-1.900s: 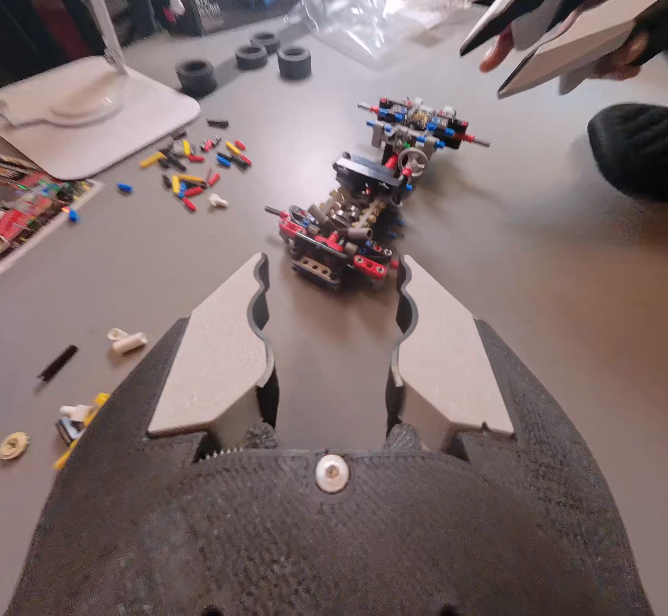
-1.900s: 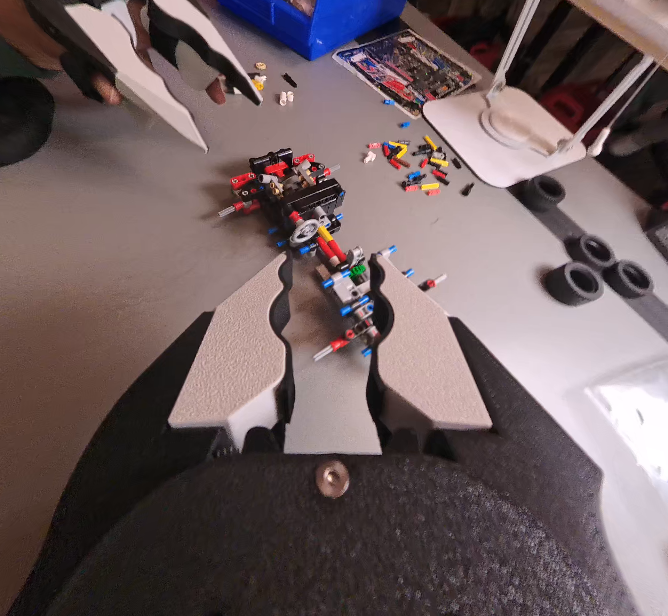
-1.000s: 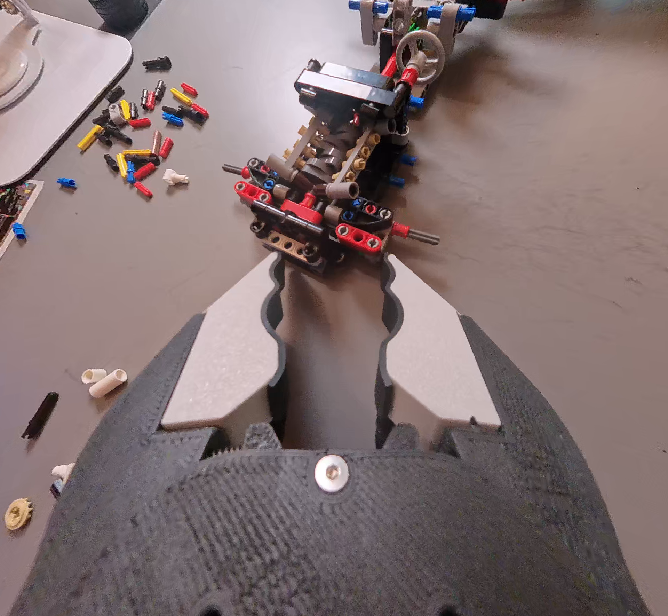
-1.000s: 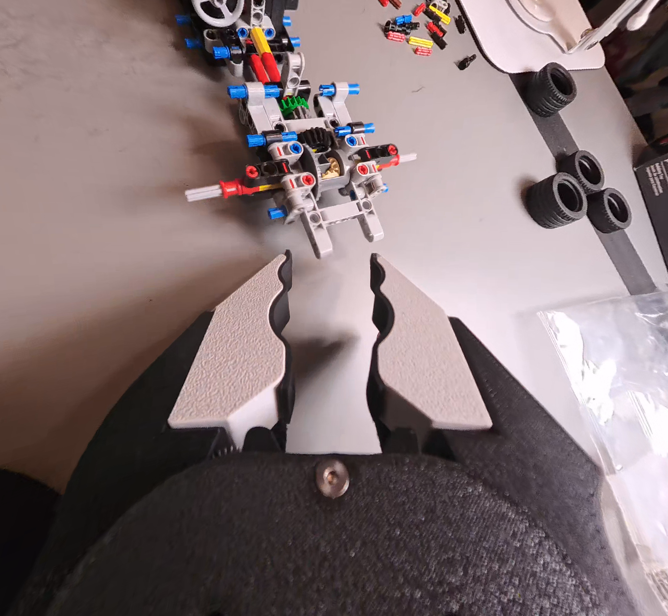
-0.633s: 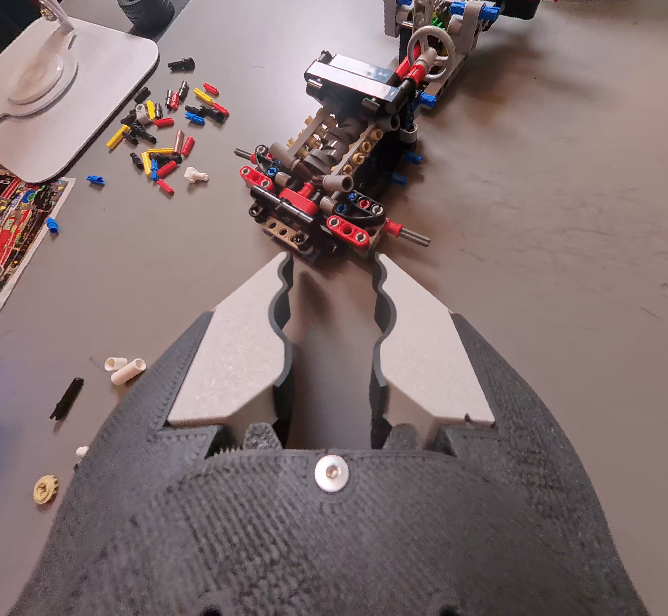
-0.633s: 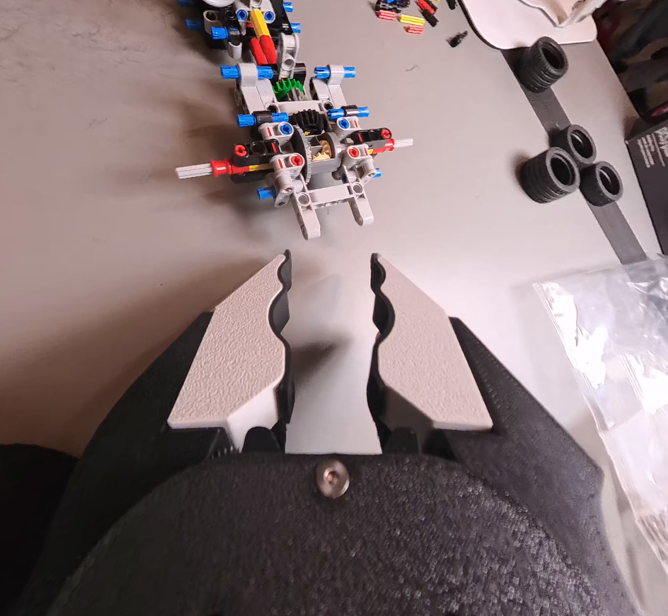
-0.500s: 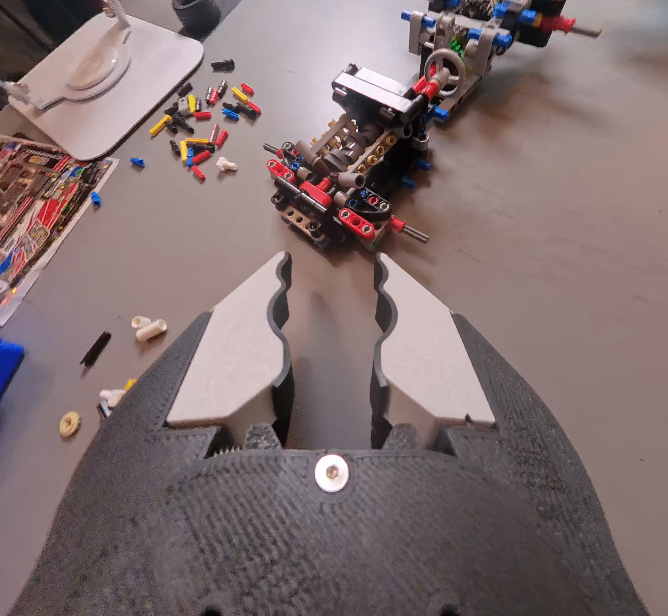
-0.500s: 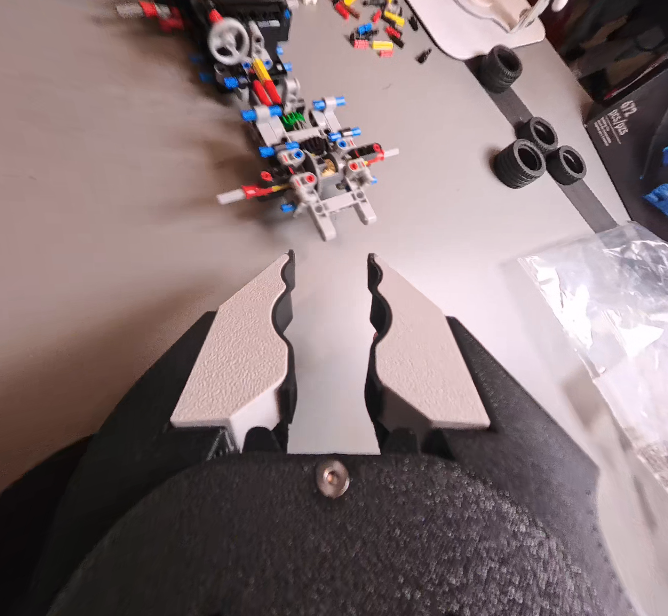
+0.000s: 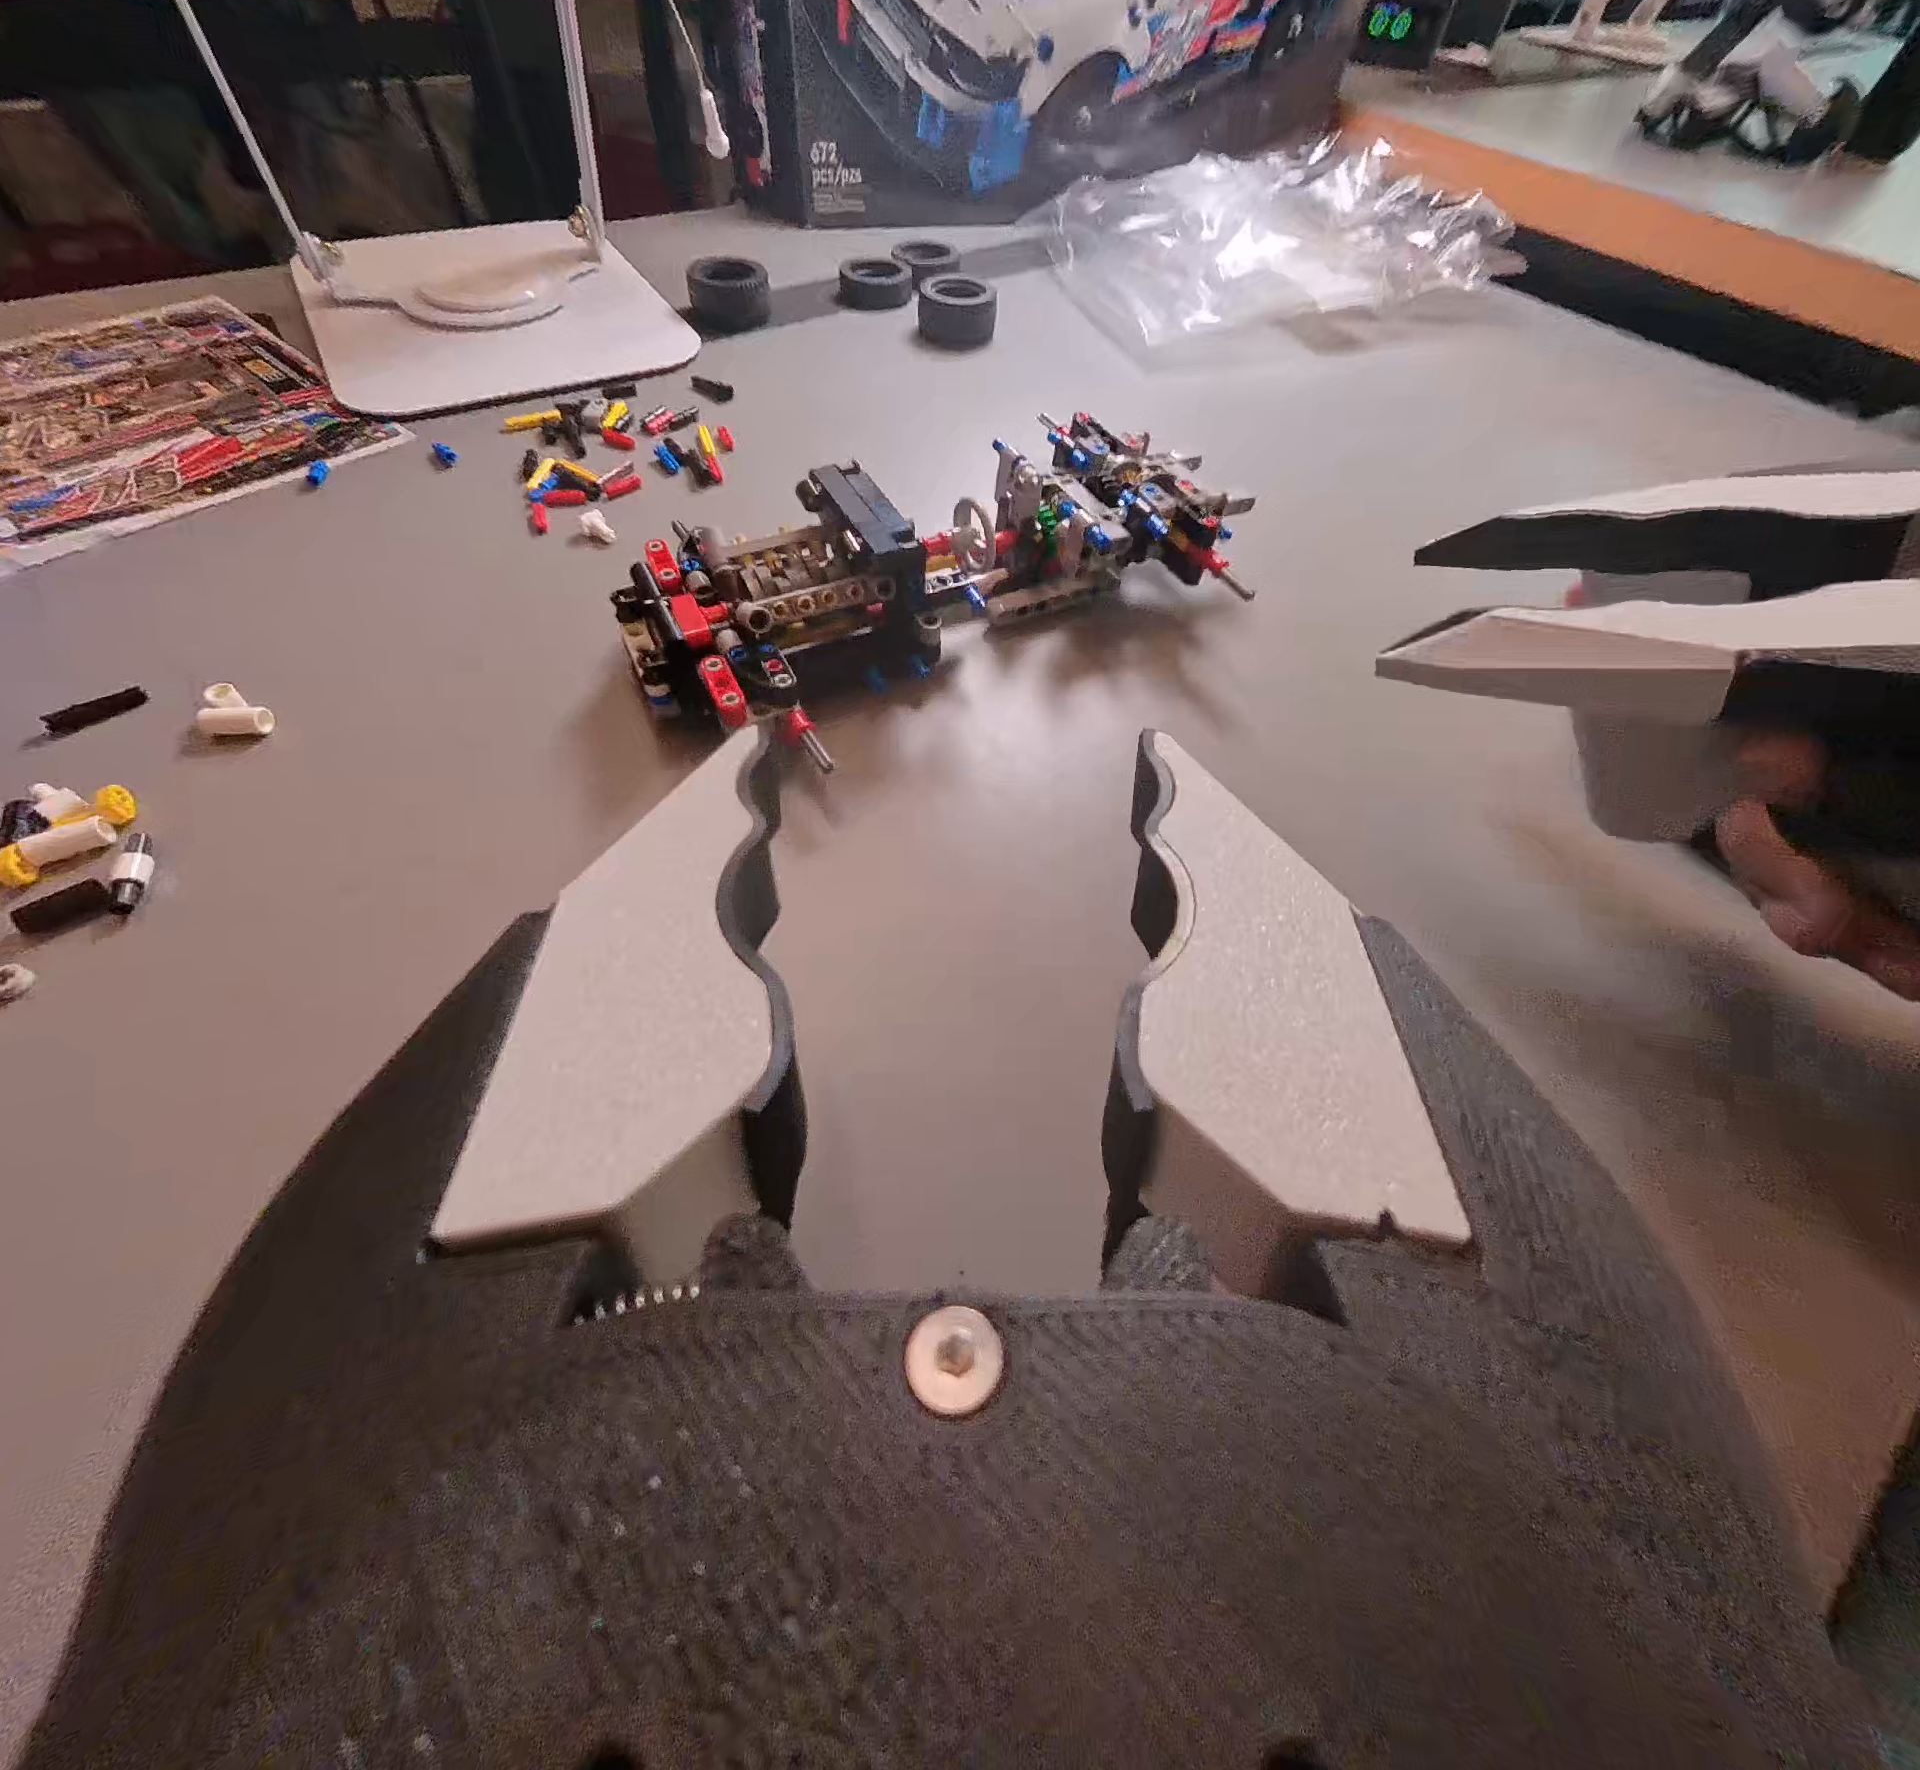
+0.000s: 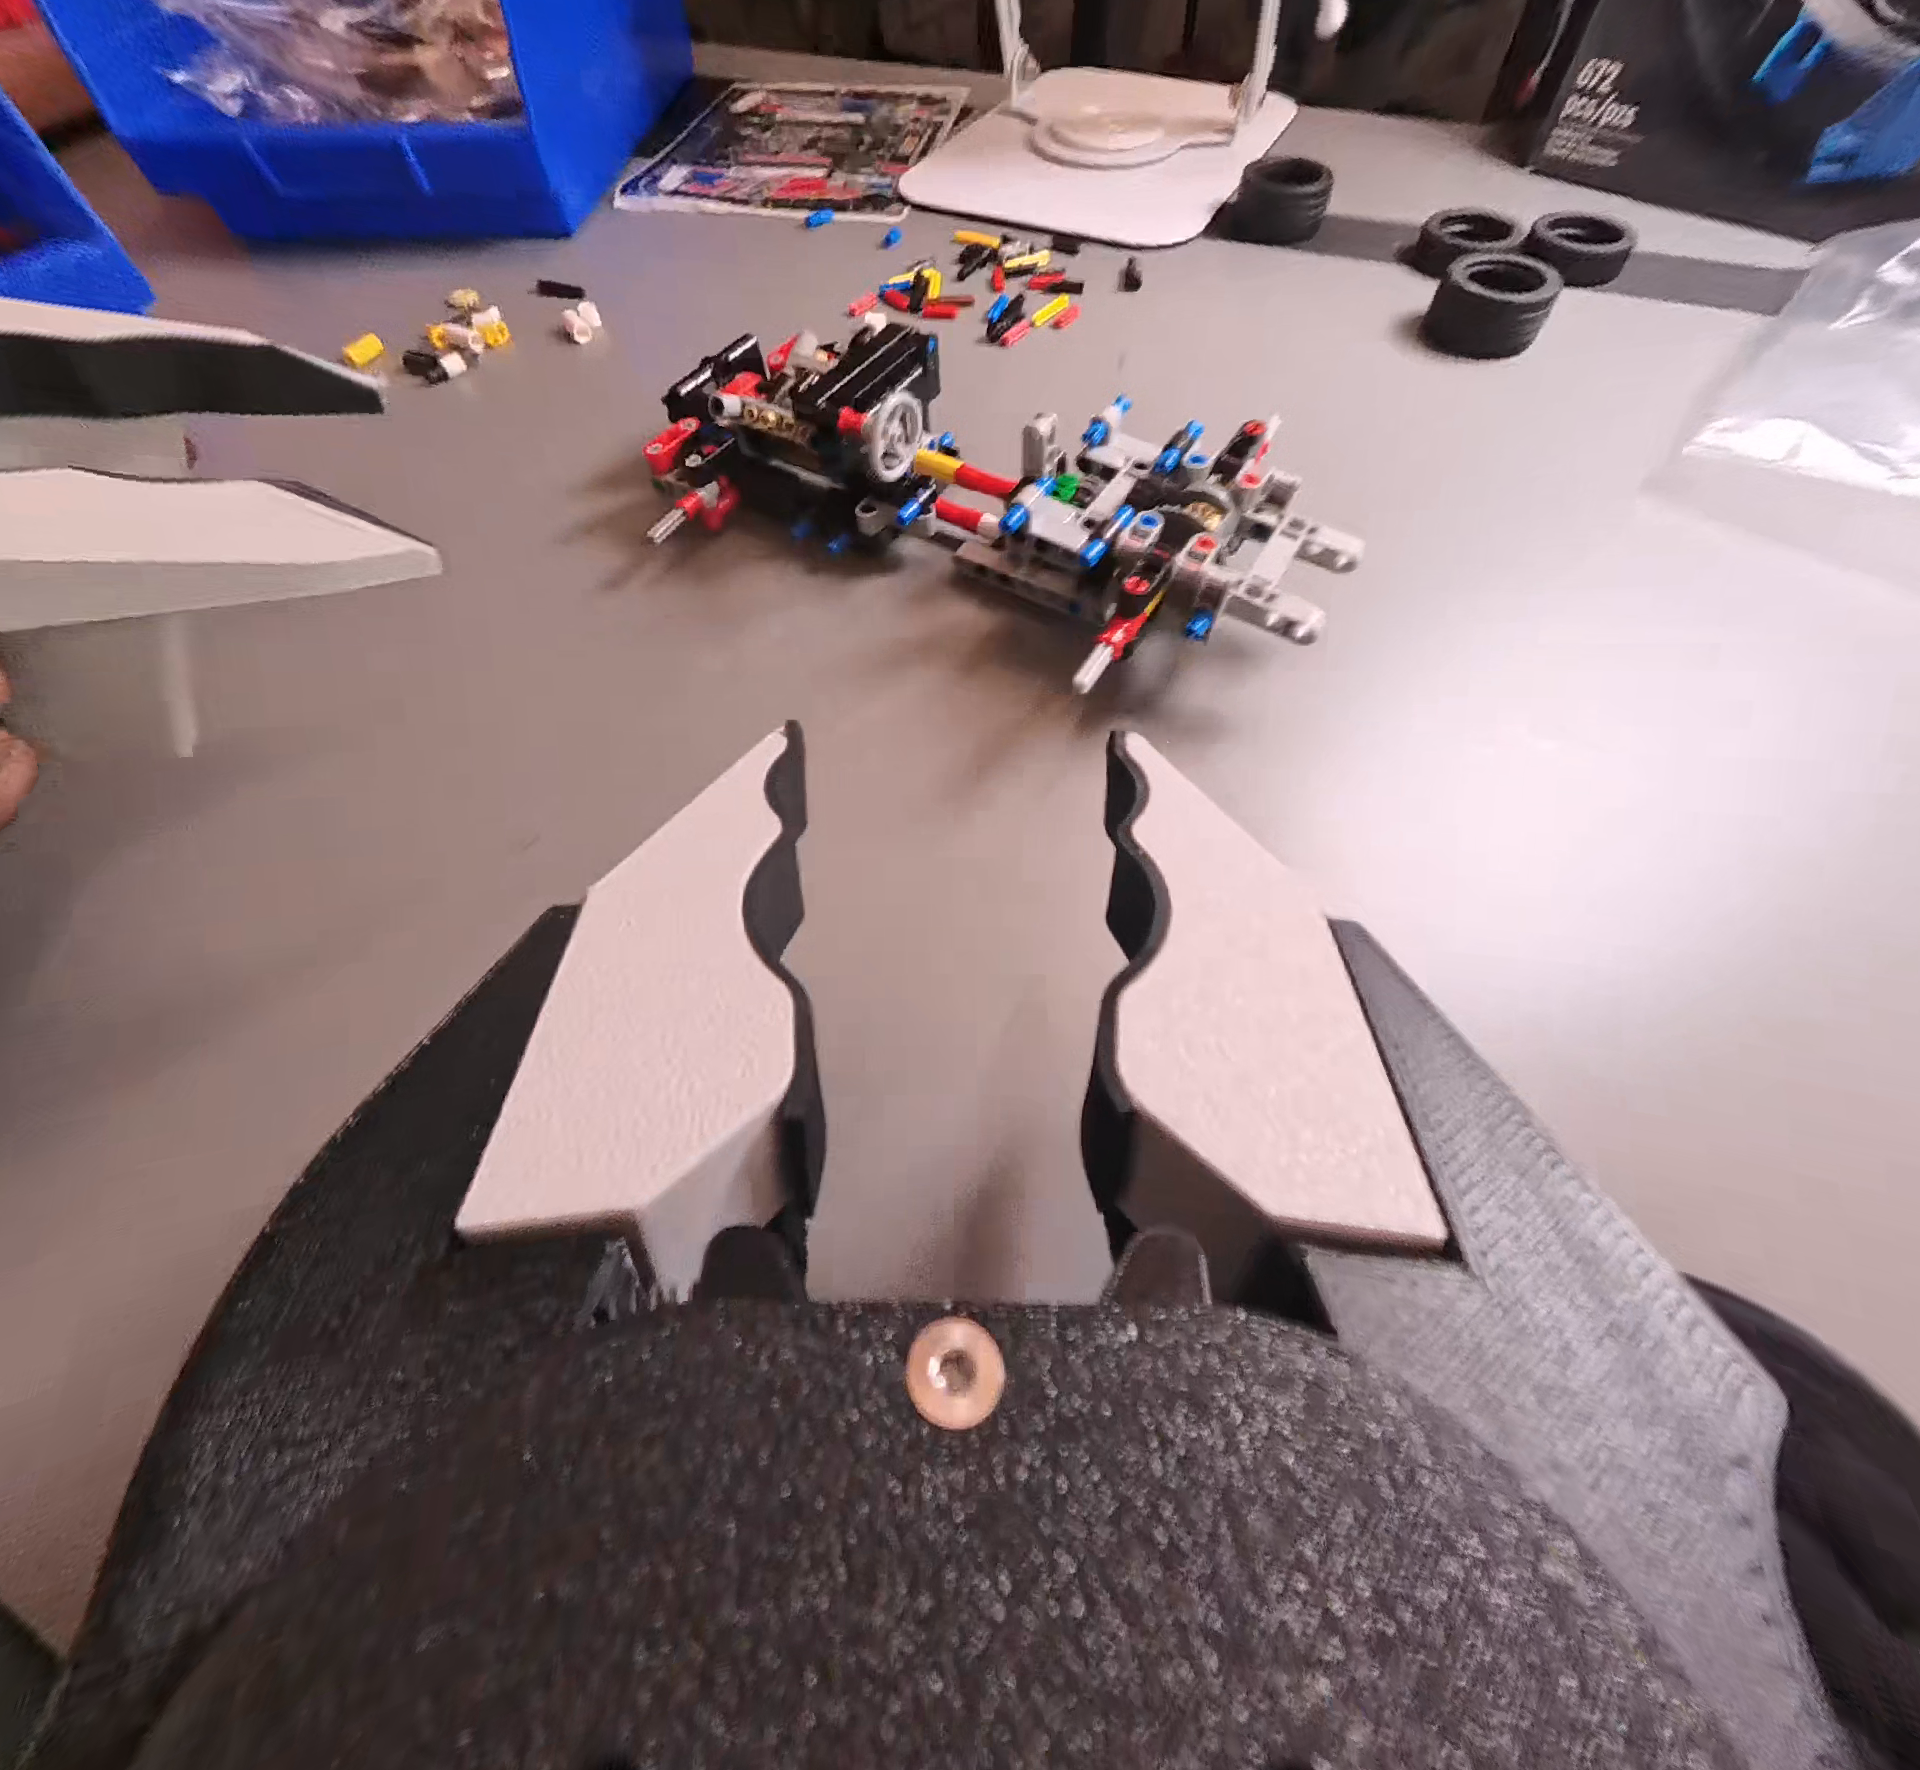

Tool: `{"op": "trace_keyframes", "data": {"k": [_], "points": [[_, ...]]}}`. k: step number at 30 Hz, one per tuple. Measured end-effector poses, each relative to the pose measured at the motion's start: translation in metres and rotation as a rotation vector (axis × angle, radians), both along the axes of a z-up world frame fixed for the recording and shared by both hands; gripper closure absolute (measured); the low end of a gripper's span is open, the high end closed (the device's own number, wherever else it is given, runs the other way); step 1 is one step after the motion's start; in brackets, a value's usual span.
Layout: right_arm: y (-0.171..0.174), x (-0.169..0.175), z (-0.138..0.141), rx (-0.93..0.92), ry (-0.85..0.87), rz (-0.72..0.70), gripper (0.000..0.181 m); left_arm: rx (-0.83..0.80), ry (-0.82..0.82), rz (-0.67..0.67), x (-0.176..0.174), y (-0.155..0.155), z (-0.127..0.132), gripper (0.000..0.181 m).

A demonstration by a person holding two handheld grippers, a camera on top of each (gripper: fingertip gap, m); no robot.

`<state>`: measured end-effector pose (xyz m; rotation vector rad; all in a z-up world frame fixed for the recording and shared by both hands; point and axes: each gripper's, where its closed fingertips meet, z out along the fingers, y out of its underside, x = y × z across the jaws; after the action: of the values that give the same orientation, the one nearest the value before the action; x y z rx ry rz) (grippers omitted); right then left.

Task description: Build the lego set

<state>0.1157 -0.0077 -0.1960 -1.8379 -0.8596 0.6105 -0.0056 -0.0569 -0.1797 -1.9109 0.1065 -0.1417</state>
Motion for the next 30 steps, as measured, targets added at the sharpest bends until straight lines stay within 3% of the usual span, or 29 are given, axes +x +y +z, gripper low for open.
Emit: {"op": "trace_keyframes", "data": {"k": [2,7,30], "points": [[-0.006,-0.008,-0.011,-0.006,-0.02,0.006,0.122,-0.041,0.025,0.007,0.003,0.006,-0.014,0.103],[-0.003,-0.01,-0.015,0.022,-0.061,-0.006,0.118,-0.104,0.019,0.034,-0.005,0.012,-0.035,0.098],[0.002,-0.009,-0.013,0.03,-0.047,-0.02,0.121,-0.108,0.052,0.055,-0.012,0.018,-0.036,0.103]]}}
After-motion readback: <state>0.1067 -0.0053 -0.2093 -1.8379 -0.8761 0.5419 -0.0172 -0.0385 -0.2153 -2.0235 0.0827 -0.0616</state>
